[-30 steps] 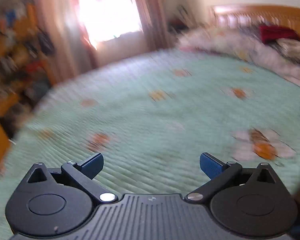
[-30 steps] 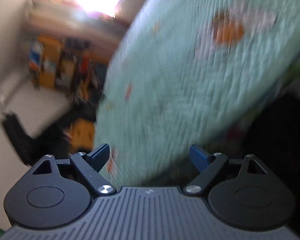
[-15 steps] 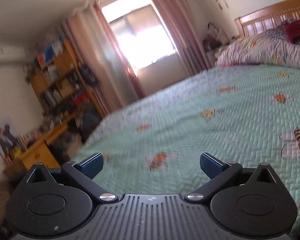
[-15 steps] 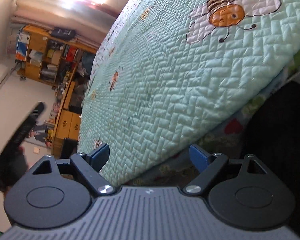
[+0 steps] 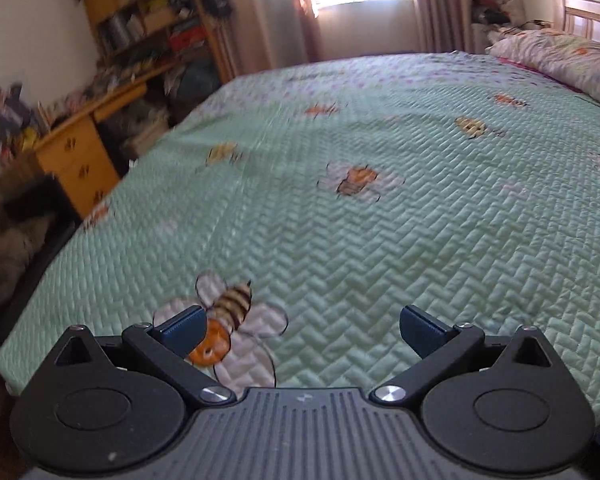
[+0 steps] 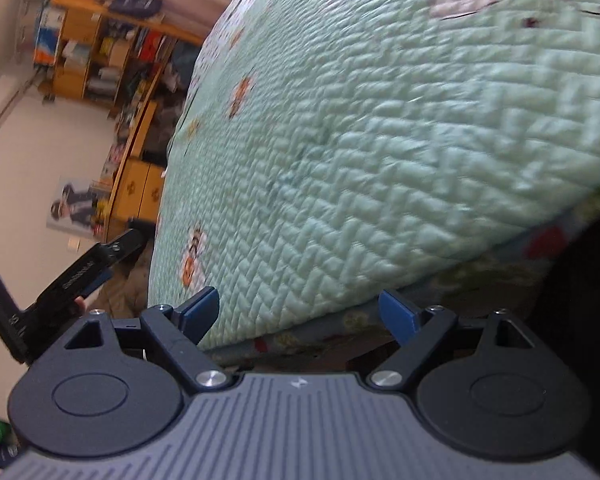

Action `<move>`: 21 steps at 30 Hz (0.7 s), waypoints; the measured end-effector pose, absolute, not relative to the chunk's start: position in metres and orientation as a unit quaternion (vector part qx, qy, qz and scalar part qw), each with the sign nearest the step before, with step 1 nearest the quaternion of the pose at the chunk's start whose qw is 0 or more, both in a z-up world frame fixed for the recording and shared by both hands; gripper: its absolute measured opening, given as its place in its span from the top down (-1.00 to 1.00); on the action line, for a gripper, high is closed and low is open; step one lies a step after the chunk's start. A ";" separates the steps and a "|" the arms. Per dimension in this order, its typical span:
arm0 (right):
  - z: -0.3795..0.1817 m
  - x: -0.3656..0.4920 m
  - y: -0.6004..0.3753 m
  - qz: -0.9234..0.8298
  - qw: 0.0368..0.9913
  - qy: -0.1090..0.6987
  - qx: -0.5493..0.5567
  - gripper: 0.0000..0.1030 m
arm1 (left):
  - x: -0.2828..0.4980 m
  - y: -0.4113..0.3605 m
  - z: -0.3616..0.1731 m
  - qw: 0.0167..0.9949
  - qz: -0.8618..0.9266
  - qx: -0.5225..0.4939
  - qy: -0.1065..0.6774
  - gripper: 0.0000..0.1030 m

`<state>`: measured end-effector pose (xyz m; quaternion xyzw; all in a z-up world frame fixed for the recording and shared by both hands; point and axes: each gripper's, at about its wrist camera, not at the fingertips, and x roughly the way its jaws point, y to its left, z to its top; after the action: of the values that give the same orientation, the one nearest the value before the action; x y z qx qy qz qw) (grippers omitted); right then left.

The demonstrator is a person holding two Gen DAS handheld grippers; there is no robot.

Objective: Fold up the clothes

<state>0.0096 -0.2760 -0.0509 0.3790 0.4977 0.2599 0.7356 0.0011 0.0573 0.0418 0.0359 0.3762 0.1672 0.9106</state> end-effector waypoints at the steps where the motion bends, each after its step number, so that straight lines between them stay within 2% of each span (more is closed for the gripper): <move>1: -0.051 0.010 -0.273 0.266 0.734 0.500 0.375 -0.70 | 0.000 0.063 0.041 0.908 0.167 0.024 0.382 -0.99; 9: -0.057 0.003 -0.284 0.246 0.729 0.508 0.387 -0.70 | 0.002 0.063 0.034 0.901 0.116 -0.024 0.417 -0.99; 15: -0.053 -0.002 -0.285 0.240 0.735 0.502 0.388 -0.70 | -0.014 0.027 0.034 0.923 0.113 0.056 0.365 -0.99; 21: -0.047 -0.007 -0.279 0.243 0.741 0.500 0.377 -0.70 | -0.025 0.013 0.036 0.936 0.067 0.045 0.343 -0.99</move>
<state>-0.0069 -0.2790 -0.0472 0.3772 0.4998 0.2427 0.7410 -0.0246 0.0126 0.0361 0.0450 0.3434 0.0673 0.9357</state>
